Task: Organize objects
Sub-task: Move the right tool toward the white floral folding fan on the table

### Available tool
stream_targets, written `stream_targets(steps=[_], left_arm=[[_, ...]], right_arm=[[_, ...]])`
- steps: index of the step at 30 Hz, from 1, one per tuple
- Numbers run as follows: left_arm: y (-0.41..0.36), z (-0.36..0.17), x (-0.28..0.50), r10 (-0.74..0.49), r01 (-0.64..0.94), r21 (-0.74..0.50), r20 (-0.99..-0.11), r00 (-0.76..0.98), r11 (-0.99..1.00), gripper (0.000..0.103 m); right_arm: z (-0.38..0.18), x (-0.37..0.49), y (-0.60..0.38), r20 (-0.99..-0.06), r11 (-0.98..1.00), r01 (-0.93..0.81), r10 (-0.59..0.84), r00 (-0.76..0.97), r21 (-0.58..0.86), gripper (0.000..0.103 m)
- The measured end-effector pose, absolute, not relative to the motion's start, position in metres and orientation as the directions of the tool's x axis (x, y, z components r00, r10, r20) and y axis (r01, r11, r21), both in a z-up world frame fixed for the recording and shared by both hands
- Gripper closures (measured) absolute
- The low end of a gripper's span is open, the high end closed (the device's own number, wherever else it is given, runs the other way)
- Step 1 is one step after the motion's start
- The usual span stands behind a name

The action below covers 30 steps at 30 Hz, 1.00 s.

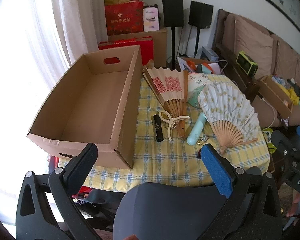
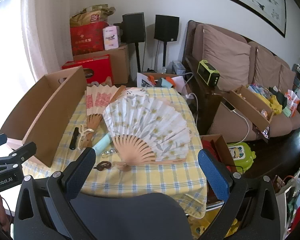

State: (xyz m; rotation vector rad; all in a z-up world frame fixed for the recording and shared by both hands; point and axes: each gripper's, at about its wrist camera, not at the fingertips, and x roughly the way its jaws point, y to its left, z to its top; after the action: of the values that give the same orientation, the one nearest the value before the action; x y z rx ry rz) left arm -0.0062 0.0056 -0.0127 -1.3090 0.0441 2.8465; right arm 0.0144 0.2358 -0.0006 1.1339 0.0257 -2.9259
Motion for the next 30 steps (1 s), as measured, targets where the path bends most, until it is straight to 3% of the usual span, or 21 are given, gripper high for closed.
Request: stream_targets(steps=[13,16,26,30], left_arm=[[0.023,-0.025,-0.021,0.111,-0.132,-0.032,-0.747,-0.656,-0.991,0.0],[0.029,-0.024,-0.021,0.179,-0.195,-0.063,-0.723,-0.667,-0.979,0.0],[0.038,-0.055,-0.053,0.314,-0.24,-0.215,-0.787,-0.531,-0.947,0.0],[0.05,-0.071,-0.069,0.394,-0.263,-0.303,-0.804,-0.445,-0.916,0.0]], right_arm=[[-0.014,-0.005,0.273,-0.704,-0.999,-0.046,0.032,-0.71,0.001,0.0],[-0.024,-0.012,0.298,-0.733,-0.996,-0.076,0.012,-0.68,0.055,0.0],[-0.066,-0.024,0.366,-0.767,-0.932,-0.147,-0.176,-0.616,0.332,0.0],[-0.084,-0.031,0.371,-0.764,-0.893,-0.141,-0.273,-0.584,0.426,0.009]])
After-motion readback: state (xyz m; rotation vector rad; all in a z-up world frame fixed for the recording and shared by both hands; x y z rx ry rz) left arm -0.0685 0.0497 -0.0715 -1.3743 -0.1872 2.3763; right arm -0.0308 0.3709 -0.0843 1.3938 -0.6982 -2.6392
